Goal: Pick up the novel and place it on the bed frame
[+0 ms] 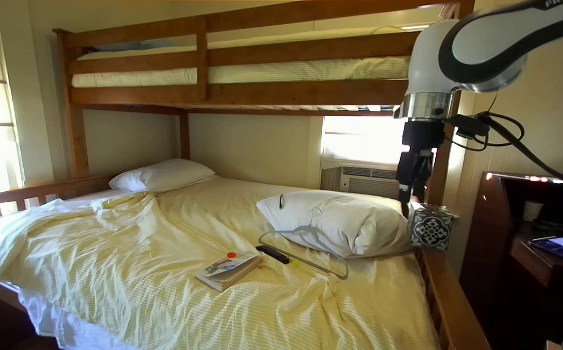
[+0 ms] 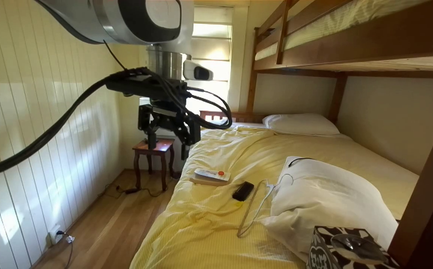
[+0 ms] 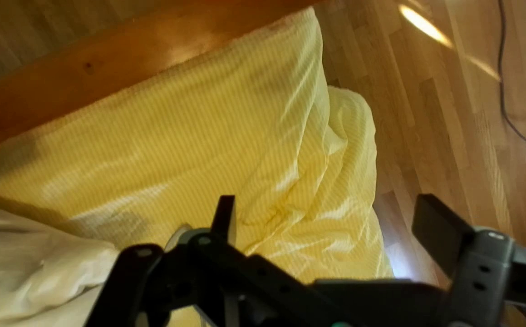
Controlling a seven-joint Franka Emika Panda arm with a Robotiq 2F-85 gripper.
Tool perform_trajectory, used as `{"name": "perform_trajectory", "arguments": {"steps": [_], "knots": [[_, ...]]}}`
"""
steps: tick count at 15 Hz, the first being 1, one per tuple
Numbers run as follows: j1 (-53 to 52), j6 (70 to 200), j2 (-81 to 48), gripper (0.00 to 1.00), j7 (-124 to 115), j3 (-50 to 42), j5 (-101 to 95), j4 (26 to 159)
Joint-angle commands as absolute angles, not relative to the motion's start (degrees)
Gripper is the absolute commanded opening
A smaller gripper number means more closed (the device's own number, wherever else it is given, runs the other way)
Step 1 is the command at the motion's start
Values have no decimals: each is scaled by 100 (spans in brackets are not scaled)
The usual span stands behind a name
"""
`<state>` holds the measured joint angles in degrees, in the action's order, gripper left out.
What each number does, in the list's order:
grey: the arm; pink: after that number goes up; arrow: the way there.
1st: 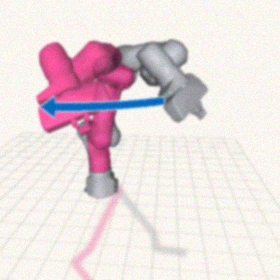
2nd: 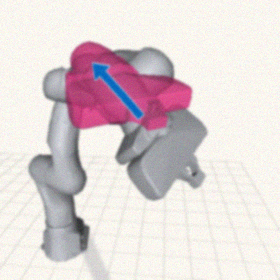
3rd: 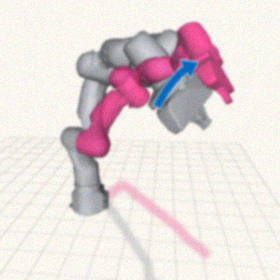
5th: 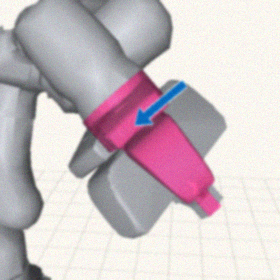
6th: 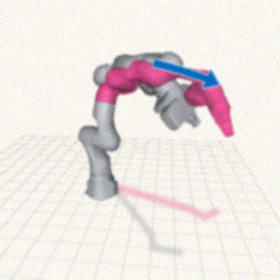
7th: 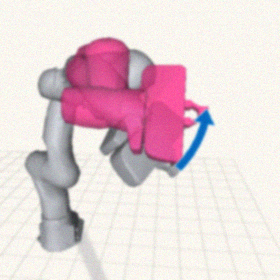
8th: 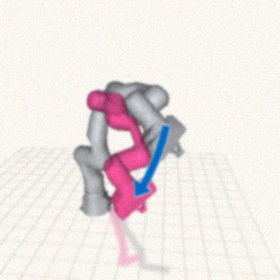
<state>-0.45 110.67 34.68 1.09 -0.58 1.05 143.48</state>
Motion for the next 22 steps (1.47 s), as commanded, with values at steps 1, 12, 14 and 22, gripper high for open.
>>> {"name": "perform_trajectory", "arguments": {"steps": [1,12,14,22], "knots": [[-201,12397,3061,100,-18,244,85,14245],[661,14806,189,100,-797,2069,-3328,12272],[963,14540,-104,100,-1001,2344,-4250,11806],[158,14696,-386,100,-1202,1550,-4352,11765]]}}
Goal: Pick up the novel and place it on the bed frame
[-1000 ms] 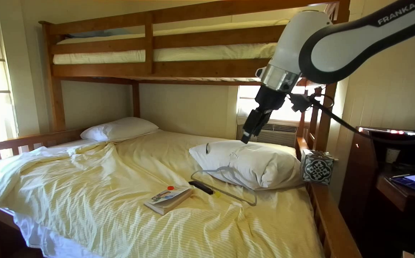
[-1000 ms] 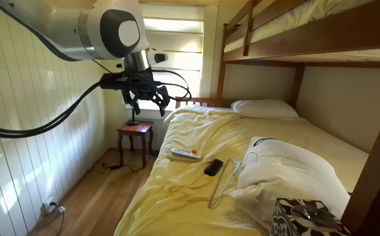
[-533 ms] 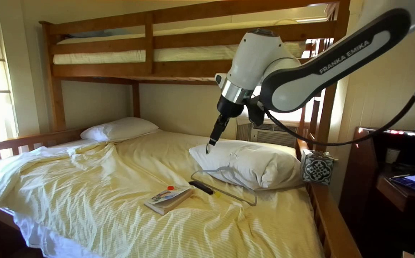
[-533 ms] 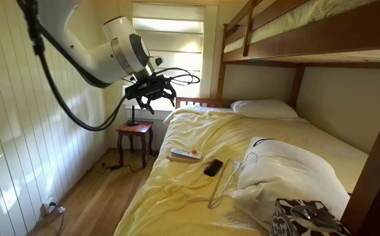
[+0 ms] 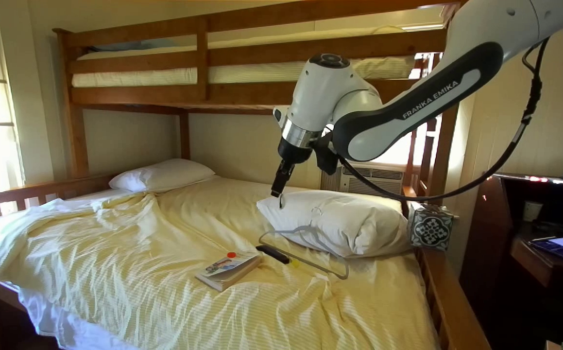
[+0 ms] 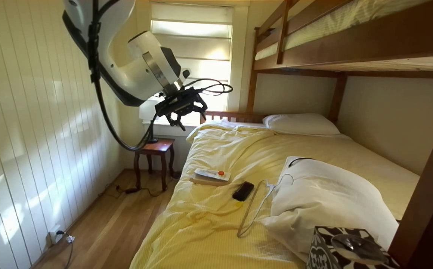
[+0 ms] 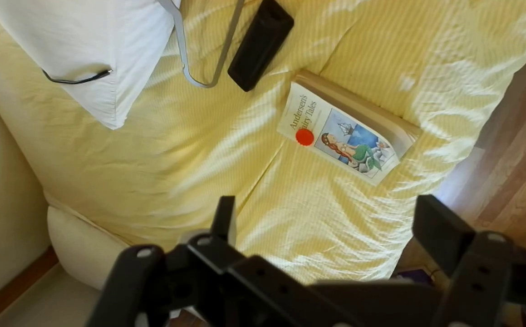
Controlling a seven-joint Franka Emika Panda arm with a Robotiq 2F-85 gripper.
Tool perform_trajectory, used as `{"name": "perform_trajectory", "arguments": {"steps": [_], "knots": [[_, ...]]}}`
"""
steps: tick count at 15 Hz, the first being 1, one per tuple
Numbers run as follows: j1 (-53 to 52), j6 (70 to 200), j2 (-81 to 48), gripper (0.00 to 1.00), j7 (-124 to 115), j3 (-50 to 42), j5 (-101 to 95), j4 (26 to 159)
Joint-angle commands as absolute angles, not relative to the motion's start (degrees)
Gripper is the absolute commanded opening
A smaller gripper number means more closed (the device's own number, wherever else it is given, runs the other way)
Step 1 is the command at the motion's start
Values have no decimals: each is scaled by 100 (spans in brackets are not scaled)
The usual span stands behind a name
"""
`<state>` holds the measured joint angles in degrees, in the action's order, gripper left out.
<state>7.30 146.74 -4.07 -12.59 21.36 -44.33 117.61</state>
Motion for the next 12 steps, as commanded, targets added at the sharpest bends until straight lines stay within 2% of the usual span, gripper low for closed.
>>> {"name": "perform_trajectory", "arguments": {"steps": [1,2,8,12], "knots": [[157,14684,-386,100,-1203,1554,-4352,11753],[157,14675,-386,100,-1203,1557,-4353,11749],[-1431,12457,-1863,100,-3280,1299,-6733,10402],[-2092,11400,-3112,100,-3028,1270,-6762,9166]]}}
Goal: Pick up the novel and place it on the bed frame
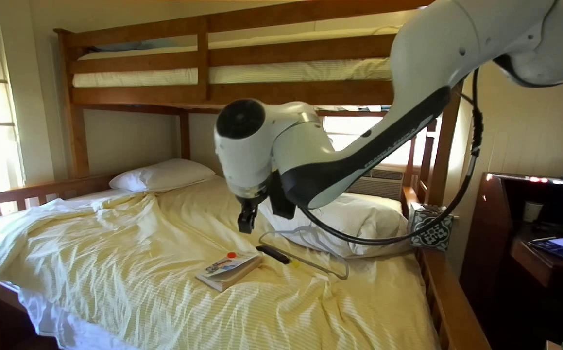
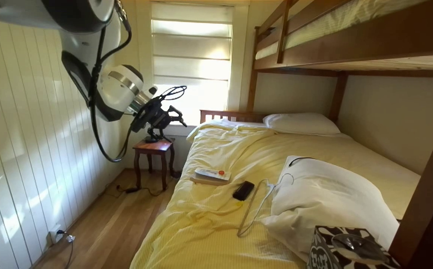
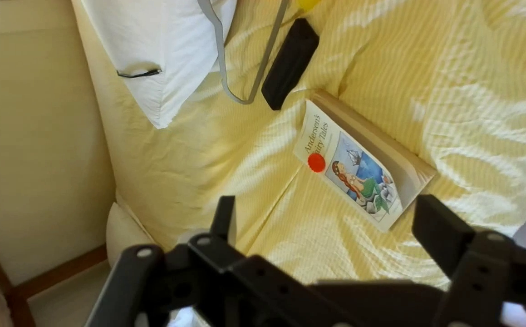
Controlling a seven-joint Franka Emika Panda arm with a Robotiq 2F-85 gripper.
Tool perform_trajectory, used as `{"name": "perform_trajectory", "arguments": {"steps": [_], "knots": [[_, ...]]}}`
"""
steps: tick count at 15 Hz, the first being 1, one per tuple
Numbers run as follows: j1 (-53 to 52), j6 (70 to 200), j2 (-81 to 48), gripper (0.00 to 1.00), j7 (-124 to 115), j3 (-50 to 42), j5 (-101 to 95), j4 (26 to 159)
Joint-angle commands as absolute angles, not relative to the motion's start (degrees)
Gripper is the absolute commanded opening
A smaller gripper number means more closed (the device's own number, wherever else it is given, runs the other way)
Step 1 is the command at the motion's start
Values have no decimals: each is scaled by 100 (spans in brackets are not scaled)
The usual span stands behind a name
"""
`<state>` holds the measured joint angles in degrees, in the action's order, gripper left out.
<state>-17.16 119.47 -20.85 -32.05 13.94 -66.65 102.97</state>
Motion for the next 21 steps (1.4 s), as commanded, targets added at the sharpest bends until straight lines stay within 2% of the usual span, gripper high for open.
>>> {"name": "perform_trajectory", "arguments": {"steps": [1,6,7,10,12,15,21], "knots": [[-2116,11406,-3387,100,-2929,1273,-6504,8879],[-1874,11826,-4525,100,-2017,1162,-5347,7474],[-2131,11850,-4008,100,-2549,960,-5648,8285],[-2025,11929,-4386,100,-2138,871,-5342,7725],[-2374,11299,-4659,100,-2790,620,-5382,7323],[-2752,11054,-5179,100,-3729,256,-5545,6772],[-2935,9760,-6396,100,-4457,185,-4882,5226]]}}
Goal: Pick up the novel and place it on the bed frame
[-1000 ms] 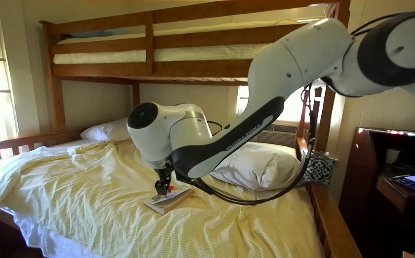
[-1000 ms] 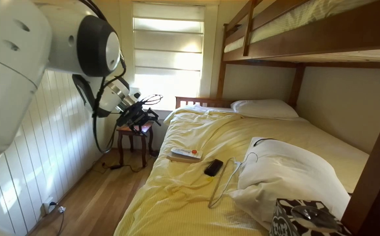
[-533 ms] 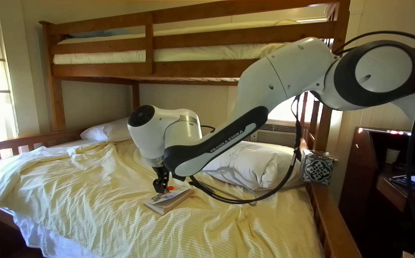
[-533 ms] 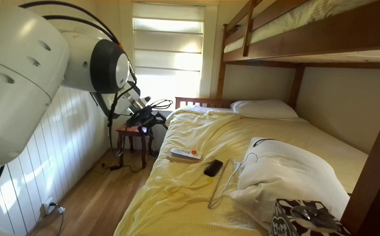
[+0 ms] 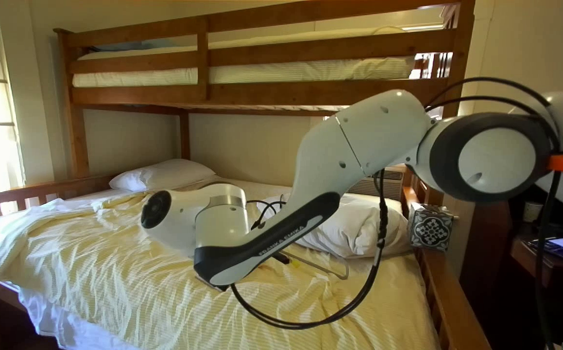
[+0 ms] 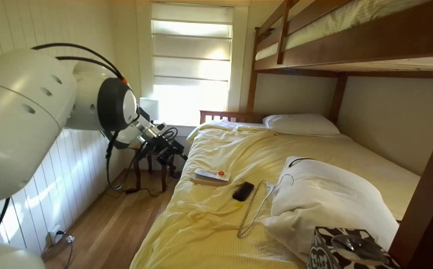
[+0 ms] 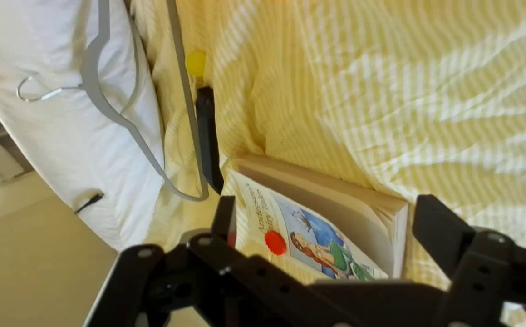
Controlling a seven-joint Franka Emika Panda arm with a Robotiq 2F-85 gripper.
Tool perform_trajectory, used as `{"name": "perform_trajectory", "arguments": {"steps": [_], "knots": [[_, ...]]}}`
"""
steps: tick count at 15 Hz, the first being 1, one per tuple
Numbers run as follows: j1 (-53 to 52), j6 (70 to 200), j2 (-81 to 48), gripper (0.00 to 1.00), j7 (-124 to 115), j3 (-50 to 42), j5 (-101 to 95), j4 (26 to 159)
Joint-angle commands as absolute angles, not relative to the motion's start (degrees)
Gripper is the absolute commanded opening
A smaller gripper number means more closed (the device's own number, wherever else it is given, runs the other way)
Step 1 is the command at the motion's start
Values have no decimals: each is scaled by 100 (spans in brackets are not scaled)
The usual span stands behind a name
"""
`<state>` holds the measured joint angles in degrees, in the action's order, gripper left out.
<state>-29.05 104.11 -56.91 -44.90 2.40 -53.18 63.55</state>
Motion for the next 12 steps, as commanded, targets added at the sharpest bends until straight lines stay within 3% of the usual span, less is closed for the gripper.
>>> {"name": "perform_trajectory", "arguments": {"steps": [1,2,3,7,12], "knots": [[-2939,9568,-6523,100,-4329,131,-4910,4973],[-2941,9372,-6669,100,-4223,96,-4952,4701],[-2911,9782,-6214,100,-4502,191,-5158,5593],[-2890,9550,-6481,100,-4397,142,-5142,5064],[-2870,9664,-6969,100,-5901,246,-4786,4413]]}}
